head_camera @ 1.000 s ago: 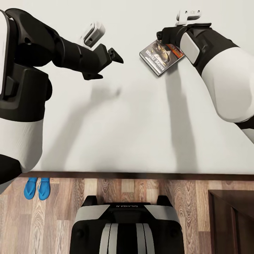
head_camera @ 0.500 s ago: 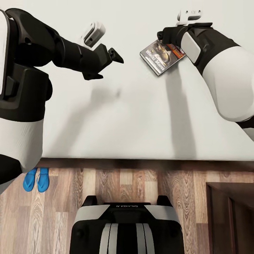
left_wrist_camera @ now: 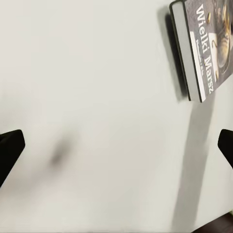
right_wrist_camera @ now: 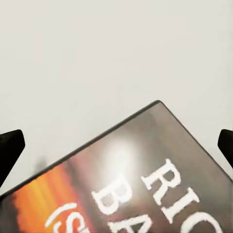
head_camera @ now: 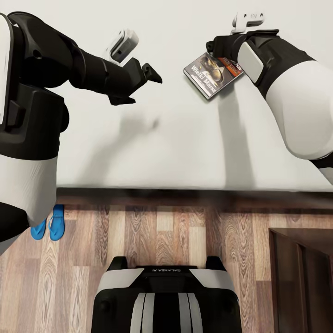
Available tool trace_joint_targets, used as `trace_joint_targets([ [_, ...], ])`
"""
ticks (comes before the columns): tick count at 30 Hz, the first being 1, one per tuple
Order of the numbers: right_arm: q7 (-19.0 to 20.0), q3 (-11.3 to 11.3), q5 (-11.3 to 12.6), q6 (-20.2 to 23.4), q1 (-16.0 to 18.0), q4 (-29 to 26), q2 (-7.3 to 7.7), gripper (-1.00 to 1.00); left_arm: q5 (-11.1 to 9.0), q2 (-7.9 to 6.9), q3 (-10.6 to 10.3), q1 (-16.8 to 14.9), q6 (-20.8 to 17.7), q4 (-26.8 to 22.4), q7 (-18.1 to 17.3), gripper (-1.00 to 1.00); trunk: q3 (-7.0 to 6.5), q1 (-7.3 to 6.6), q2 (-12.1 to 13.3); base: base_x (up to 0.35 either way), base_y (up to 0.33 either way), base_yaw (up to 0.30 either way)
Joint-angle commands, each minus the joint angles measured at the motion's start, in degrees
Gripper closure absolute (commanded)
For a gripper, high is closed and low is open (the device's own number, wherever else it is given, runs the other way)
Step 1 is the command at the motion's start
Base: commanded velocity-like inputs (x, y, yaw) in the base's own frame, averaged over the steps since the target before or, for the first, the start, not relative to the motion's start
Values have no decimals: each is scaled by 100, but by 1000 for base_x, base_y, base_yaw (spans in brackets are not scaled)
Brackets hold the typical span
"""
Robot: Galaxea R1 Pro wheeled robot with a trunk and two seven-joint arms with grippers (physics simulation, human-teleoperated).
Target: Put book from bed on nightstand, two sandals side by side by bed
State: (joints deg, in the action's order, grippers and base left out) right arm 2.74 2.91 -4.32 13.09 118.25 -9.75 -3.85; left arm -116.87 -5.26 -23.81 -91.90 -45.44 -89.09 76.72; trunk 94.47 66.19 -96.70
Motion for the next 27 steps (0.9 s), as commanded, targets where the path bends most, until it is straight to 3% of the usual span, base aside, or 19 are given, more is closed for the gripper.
trace_joint_targets([
  [1, 19, 17, -45, 36, -3, 101, -2, -100, -31, -3, -3, -6, -46, -3, 45, -100, 3, 0, -1, -42, -1, 0],
  [10, 24, 21, -43, 36, -3, 97, -2, -100, -29, -2, -1, -4, -45, -3, 45, -100, 3, 0, -1, -75, 0, 0],
  [27, 25, 26, -42, 41, 5, 89, 6, -100, -30, 0, -1, -4, -44, -3, 45, -100, 3, 0, -1, -234, 0, 0],
])
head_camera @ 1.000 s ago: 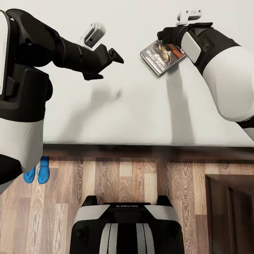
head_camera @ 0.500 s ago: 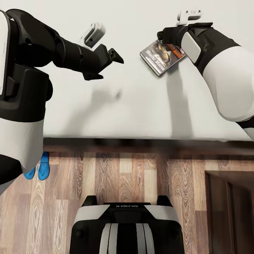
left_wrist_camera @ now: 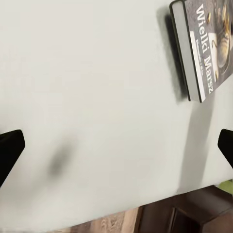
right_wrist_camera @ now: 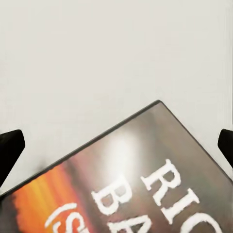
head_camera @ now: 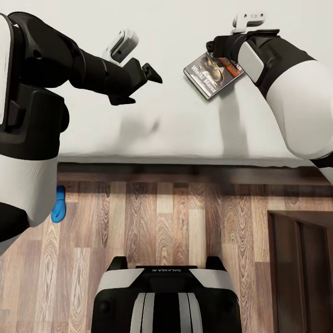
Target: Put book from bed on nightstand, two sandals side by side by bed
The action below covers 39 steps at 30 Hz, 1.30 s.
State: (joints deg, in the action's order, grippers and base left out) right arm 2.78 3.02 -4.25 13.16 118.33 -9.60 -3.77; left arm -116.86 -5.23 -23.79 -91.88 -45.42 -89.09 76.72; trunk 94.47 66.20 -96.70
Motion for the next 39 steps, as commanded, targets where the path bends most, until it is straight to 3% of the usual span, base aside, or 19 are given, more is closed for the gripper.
trace_joint_targets([
  [1, 21, 14, -50, 35, -2, 70, 0, -100, -30, -2, -3, -6, -46, -3, 45, -100, 3, 0, -1, -79, 0, 0],
  [13, 70, 14, -22, 46, 113, -72, 20, -100, -33, -4, 10, -6, -50, -3, 45, -100, 3, 0, -1, -20, 0, 0],
  [17, 337, 22, -14, 116, 169, -553, 20, -100, -36, -10, 23, -12, -53, -6, 46, -100, 3, 0, -1, -4, 0, 0],
  [18, 452, 25, -19, 339, 183, -905, 15, -100, -39, -14, 30, -23, -54, -10, 49, -100, 3, 0, -1, -2, 0, 0],
  [20, 492, 25, -22, 522, 186, -1108, 16, -100, -41, -16, 32, -30, -52, -12, 50, -100, 3, 0, -1, -2, 0, 0],
  [26, 617, -2, -67, 1955, 96, -2789, 16, -100, -46, -14, 48, -57, -48, -18, 59, -100, 3, 0, -1, 0, 0, 0],
  [27, 617, -2, -67, 1955, 96, -2789, 16, -100, -46, -14, 48, -57, -48, -18, 59, -100, 3, 0, -1, 0, 0, 0],
  [28, 635, -4, -77, 2332, -85, -3356, 15, -100, -46, -10, 52, -64, -48, -19, 60, -100, 3, 0, -1, 0, 0, 0],
  [29, 635, -4, -77, 2332, -85, -3356, 15, -100, -46, -10, 52, -64, -48, -19, 60, -100, 3, 0, -1, 0, 0, 0],
  [35, 674, -42, -90, 3008, -772, -4630, 11, -100, -69, -17, 64, -72, -40, -68, 86, -100, 3, 0, -1, 0, 0, 0],
  [39, 679, -55, -93, 3266, -862, -4824, 6, -100, -82, -37, 66, -74, -39, -83, 96, -100, 1, 0, -1, 0, 0, -9],
])
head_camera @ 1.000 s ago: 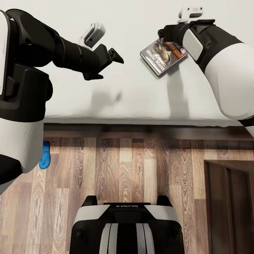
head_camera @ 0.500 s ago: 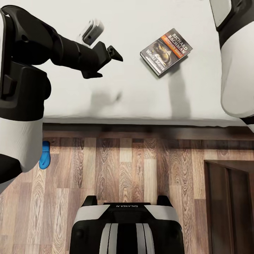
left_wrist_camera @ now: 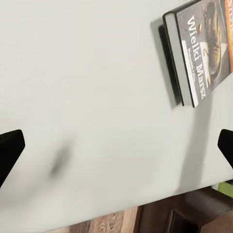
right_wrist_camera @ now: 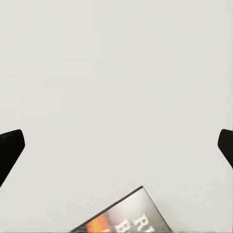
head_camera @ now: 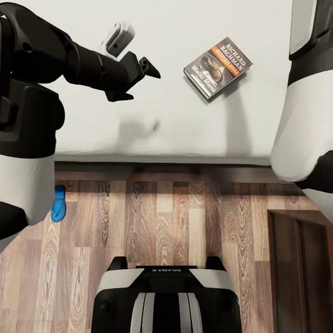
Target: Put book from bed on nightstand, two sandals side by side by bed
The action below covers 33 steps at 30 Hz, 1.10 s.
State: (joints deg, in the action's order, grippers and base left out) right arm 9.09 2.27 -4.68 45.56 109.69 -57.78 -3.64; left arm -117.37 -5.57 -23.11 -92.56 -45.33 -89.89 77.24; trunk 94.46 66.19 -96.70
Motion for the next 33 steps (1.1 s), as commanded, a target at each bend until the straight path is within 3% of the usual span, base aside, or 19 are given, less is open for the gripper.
trace_joint_targets([
  [1, 41, 1, -56, 563, -56, -135, -21, -100, -43, -20, -1, -6, -45, -13, 45, -100, -3, 0, -1, 0, 0, -103],
  [15, -11, -318, -75, 1444, -104, -746, -42, -100, -69, -104, 7, 9, -46, -26, 11, -100, -77, 0, -1, 0, 0, -101],
  [19, -22, -352, -76, 1444, -105, -781, -46, -100, -69, -125, 7, 19, -46, -27, 0, -100, -106, 0, -1, 0, 0, -155],
  [22, -29, -502, -67, 1444, -106, -863, -53, -100, -59, -143, 12, 38, -43, -51, 16, -100, -130, 0, -1, 0, 0, -163],
  [29, -29, -540, -69, 1444, -135, -1033, -63, -100, -25, -147, 15, 43, -45, -118, 27, -100, -184, 0, -1, 0, 0, -165],
  [33, -30, -569, -66, 1444, -201, -1199, -96, -100, -19, -393, 9, 45, -40, -205, 26, -100, -217, 0, -1, 0, 0, -162],
])
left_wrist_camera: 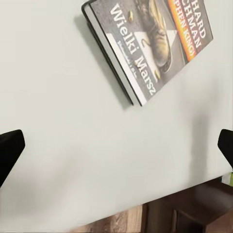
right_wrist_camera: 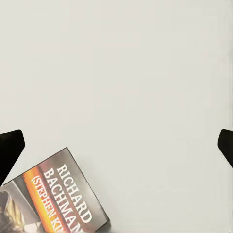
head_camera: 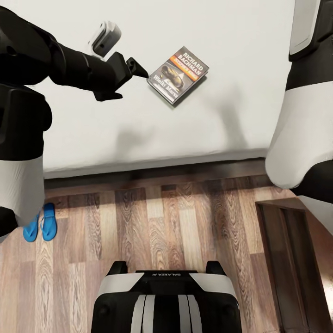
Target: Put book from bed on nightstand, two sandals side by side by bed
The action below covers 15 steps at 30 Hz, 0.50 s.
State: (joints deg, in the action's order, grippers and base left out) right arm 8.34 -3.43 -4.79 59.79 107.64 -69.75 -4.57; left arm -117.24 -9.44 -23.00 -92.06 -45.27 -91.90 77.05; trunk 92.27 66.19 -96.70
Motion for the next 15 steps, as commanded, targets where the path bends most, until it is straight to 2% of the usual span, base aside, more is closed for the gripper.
trace_joint_targets([
  [1, 45, 1, -56, 21, -7, -34, -6, -100, -35, -44, -4, -5, -48, -6, 43, -100, -6, 0, -1, 0, 0, -162],
  [6, 45, 0, -53, 21, -54, -167, -34, -100, -42, -137, -8, -9, -49, -15, 40, -100, -48, 0, -1, -9, 0, -150],
  [7, 45, 0, -58, 21, -103, -234, -81, -100, -51, -167, -9, -16, -50, -17, 39, -100, -56, 0, -1, -100, 0, -125],
  [13, 45, -3, -172, 21, -253, -346, -176, -100, -67, -234, -10, -25, -52, -19, 35, -100, -110, 0, -1, -195, 0, -109],
  [15, 45, -5, -306, 21, -347, -391, -218, -100, -72, -266, -14, -27, -52, -20, 33, -100, -128, 0, -1, -258, 0, -97],
])
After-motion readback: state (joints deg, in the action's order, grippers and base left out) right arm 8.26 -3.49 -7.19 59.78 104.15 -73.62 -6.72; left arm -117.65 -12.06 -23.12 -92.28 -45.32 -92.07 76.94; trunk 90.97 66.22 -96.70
